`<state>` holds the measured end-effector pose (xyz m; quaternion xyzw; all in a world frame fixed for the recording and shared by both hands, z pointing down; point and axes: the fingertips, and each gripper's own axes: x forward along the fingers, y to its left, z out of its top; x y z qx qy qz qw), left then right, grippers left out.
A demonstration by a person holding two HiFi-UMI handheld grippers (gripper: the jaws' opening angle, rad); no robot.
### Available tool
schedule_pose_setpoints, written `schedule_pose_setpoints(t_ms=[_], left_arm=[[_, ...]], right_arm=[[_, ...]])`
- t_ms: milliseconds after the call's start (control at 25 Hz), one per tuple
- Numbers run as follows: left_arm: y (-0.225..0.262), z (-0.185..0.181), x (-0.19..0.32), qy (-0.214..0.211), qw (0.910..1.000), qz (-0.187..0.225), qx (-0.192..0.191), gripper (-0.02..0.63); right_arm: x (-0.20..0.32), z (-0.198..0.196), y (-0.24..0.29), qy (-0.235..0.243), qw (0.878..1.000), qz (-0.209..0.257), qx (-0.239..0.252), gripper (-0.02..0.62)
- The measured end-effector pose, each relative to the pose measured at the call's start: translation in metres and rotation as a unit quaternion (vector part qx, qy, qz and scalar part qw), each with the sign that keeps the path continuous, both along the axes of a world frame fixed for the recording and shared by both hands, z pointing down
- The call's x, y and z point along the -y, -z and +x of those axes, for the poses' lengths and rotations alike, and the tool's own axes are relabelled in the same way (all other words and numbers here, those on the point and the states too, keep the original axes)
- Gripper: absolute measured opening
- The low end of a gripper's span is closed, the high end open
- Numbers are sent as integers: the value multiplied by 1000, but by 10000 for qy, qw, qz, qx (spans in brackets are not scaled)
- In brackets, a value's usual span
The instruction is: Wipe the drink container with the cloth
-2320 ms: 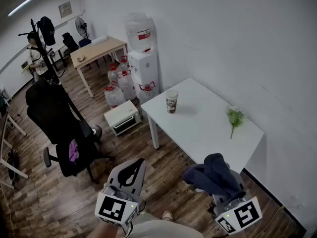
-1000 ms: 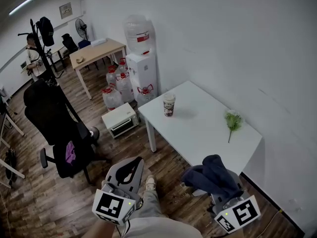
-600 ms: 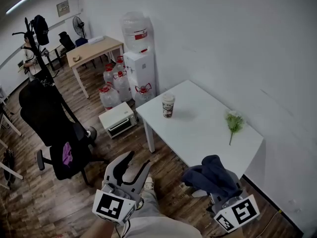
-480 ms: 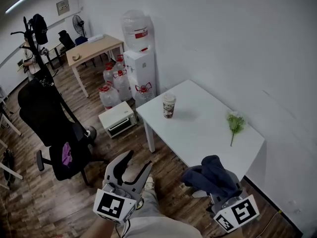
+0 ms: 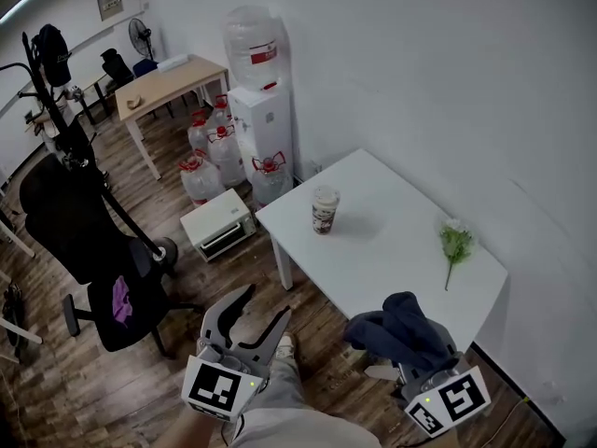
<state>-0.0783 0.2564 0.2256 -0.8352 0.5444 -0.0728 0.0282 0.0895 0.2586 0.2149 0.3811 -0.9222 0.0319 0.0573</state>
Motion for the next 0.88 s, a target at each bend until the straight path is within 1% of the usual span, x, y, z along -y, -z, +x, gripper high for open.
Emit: schedule_pose_setpoints(t_ms=[160, 360, 520, 760, 880], left_arm=[[-4, -23, 48, -33, 9999, -104, 11, 238], [-7, -48, 111, -193, 9996, -192, 46, 239], [-9, -62, 160, -418, 9988, -240, 44, 247], [-16, -77, 227, -788, 9967, -167, 32, 262], [-27, -81, 254, -1056, 9941, -166, 161, 275]], right_arm=[[48, -20, -7, -74, 9998, -171, 40, 38], [109, -51, -9, -146, 9993, -327, 72, 38], [156, -68, -6, -308, 9989, -339, 46, 38], [216, -83, -13, -614, 9971, -448, -29, 38], [239, -87, -21, -761, 9958, -510, -80, 38]])
